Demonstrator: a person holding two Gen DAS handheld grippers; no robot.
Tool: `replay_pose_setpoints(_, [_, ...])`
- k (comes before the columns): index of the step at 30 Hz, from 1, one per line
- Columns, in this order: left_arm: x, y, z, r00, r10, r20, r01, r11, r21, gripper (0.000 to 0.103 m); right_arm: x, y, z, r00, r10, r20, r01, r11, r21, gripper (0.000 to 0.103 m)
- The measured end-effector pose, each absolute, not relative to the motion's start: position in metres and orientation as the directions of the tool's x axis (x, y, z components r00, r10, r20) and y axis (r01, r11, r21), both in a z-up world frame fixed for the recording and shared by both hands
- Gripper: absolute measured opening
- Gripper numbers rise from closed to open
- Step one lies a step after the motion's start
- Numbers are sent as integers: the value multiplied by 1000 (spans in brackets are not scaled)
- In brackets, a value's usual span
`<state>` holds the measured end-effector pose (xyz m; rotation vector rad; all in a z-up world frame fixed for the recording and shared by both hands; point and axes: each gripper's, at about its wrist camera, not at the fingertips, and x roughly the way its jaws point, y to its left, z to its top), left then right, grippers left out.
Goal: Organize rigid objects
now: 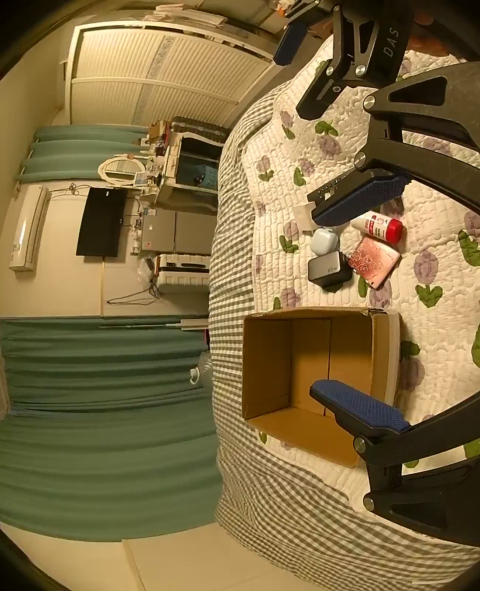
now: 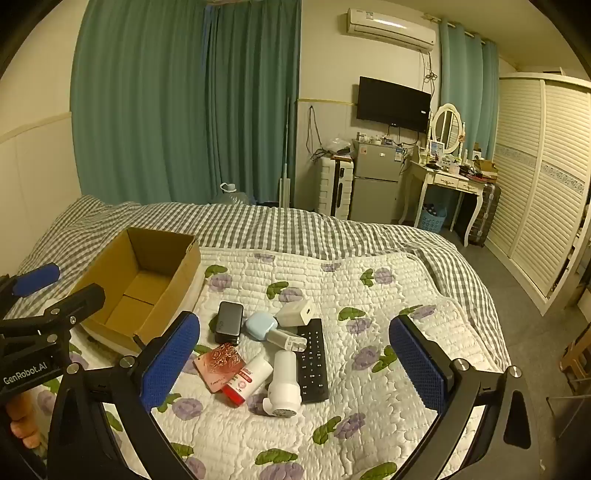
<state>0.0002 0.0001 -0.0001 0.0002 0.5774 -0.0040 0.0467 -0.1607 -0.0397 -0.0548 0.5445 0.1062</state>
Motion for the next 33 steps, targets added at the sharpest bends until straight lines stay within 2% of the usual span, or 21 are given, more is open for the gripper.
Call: replay_pose_setpoints(33, [0, -1, 0, 837, -1, -547, 7, 1000, 9, 87, 47, -161, -42, 846, 85, -526, -115, 993, -24, 103])
